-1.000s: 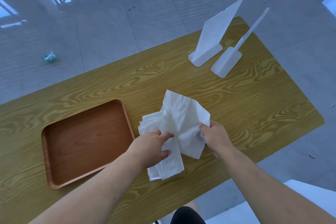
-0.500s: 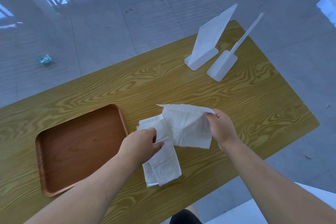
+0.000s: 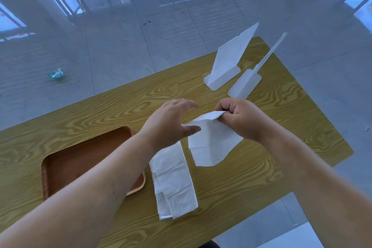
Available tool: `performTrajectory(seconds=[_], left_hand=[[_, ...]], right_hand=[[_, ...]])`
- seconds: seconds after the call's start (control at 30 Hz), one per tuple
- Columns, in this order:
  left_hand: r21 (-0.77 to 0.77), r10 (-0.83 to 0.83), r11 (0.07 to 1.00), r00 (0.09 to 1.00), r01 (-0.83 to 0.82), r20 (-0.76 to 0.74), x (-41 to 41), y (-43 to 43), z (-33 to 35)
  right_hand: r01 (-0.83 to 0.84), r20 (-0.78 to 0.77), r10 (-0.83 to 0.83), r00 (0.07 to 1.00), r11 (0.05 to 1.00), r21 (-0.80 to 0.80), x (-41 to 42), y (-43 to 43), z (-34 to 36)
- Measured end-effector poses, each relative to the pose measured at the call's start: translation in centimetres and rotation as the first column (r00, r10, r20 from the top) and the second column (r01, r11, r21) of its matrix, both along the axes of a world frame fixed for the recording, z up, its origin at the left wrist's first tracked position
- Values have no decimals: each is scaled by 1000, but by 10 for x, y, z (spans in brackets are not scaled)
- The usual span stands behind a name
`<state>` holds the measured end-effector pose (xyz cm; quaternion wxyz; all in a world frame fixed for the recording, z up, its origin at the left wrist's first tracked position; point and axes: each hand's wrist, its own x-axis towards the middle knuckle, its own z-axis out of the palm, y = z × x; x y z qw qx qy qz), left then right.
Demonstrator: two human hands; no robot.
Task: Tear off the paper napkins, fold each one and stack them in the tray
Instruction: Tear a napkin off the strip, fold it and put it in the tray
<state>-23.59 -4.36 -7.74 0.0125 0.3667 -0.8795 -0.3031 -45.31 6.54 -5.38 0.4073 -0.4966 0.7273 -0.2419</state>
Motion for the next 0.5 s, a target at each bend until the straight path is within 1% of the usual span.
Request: performTrajectory(seconds=[0.03, 0.07, 0.1, 0.13, 0.17, 0.2, 0.23, 0.27, 0.3, 0.33, 0.37, 0.4, 0.43, 0.5], left_hand=[[56, 14, 998, 1000, -14, -1, -6, -3, 5], [135, 59, 989, 997, -53, -42, -9, -5, 8], [237, 130, 966, 988, -107, -83, -9, -8, 10], [374, 225, 912, 967, -166, -119, -6, -10, 12], [523, 330, 827, 930, -204, -160, -1, -11, 14], [654, 431, 723, 885, -222, -176, 6, -12, 16], [754, 511, 618, 842, -221, -173, 15, -13, 18], [816, 573, 531, 806, -226, -150, 26, -13, 17], [849, 616, 474, 777, -235, -128, 36, -14, 16], [862, 645, 439, 756, -253, -106, 46, -13, 15], [870, 676, 409, 732, -274, -87, 57, -12, 13], [874, 714, 378, 697, -304, -66, 68, -11, 12], [873, 746, 355, 665, -335, -49, 79, -11, 11], [871, 797, 314, 603, -377, -26, 103, -11, 7]], right_hand=[[-3, 43, 3, 999, 1000, -7, -4, -5, 3], [32, 134, -33, 990, 999, 6, -7, -10, 9], [88, 282, -87, 956, 996, 9, -11, -13, 10], [159, 450, -165, 878, 986, 51, -14, -13, 12], [215, 587, -234, 775, 971, 104, -17, -14, 8], [252, 690, -283, 666, 956, 149, -17, -13, 5], [268, 749, -309, 586, 946, 181, -15, -12, -3], [251, 824, -318, 469, 942, 221, -10, -10, -12], [266, 838, -343, 424, 932, 247, -3, -8, -18], [204, 888, -330, 320, 940, 275, 8, -9, -27], [159, 917, -306, 257, 949, 272, 20, -9, -33], [72, 935, -275, 223, 961, 266, 33, -10, -37], [8, 952, -197, 233, 980, 201, 48, -11, -42], [-54, 927, -164, 337, 980, 193, 78, -17, -44]])
